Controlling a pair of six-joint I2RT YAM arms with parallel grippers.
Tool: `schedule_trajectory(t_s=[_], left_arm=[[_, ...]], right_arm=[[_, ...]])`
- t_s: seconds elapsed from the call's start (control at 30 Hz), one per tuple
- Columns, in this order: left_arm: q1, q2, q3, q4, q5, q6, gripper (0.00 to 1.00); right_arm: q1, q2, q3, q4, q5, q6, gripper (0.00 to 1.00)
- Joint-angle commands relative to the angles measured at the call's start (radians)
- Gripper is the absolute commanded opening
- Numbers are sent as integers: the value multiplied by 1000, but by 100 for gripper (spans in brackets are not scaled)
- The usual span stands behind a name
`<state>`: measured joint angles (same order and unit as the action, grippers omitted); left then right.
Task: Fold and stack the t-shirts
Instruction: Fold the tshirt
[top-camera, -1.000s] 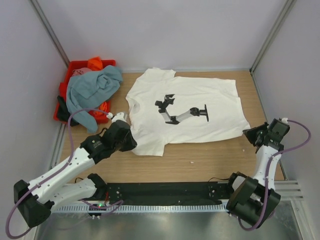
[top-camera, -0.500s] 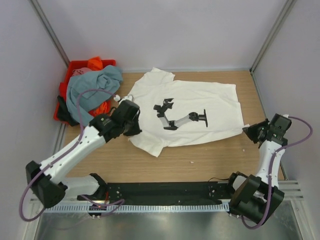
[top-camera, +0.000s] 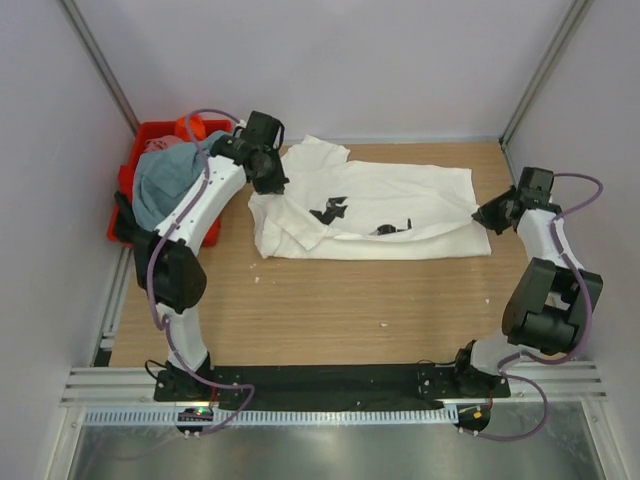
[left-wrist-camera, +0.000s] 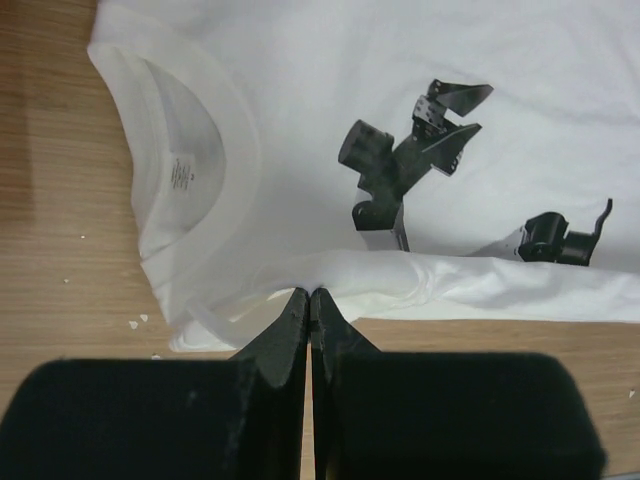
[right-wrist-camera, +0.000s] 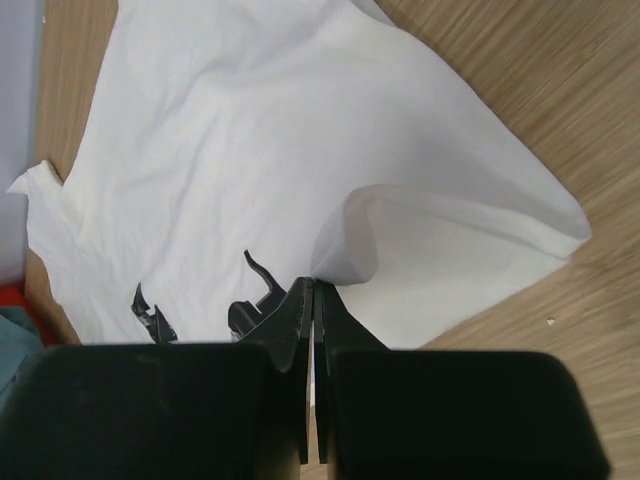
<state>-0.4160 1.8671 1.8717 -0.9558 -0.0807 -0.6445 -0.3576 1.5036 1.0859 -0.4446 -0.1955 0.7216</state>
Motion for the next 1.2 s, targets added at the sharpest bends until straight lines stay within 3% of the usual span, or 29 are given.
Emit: schedule_trajectory(t_s=[0.0,0.47,0.57,0.63,0.7,0.73,0.8,0.9,1.03,1.1,1.17], left_arm=[[39,93,118,-90,41,49,0],[143,405,484,-195,110,94,4],[163,489,556,-187,154,82,17],[175,570,631,-179,206,68,38],[184,628,702,-181,242,54,56],[198,671,739,-184,258,43,59],[206,678,811,-195,298,20,67],[197,531,668,-123,251,39,75],[174,205,294,-74,106,62,80],[169,83,125,-14,36,48,80],[167,-74,-140,90,7,8,79]], right_arm=[[28,56,94,23,37,-8,2],[72,309,267,27,85,24,1],[77,380,316,29,93,36,2],[78,443,353,-5,120,42,3],[80,478,403,-23,129,41,23],[80,504,425,-35,136,41,45],[80,518,486,-72,140,15,62],[80,479,519,-121,226,-22,81],[82,333,448,-151,315,-45,88],[88,216,338,-134,327,-59,89],[115,99,207,-108,340,-65,91]])
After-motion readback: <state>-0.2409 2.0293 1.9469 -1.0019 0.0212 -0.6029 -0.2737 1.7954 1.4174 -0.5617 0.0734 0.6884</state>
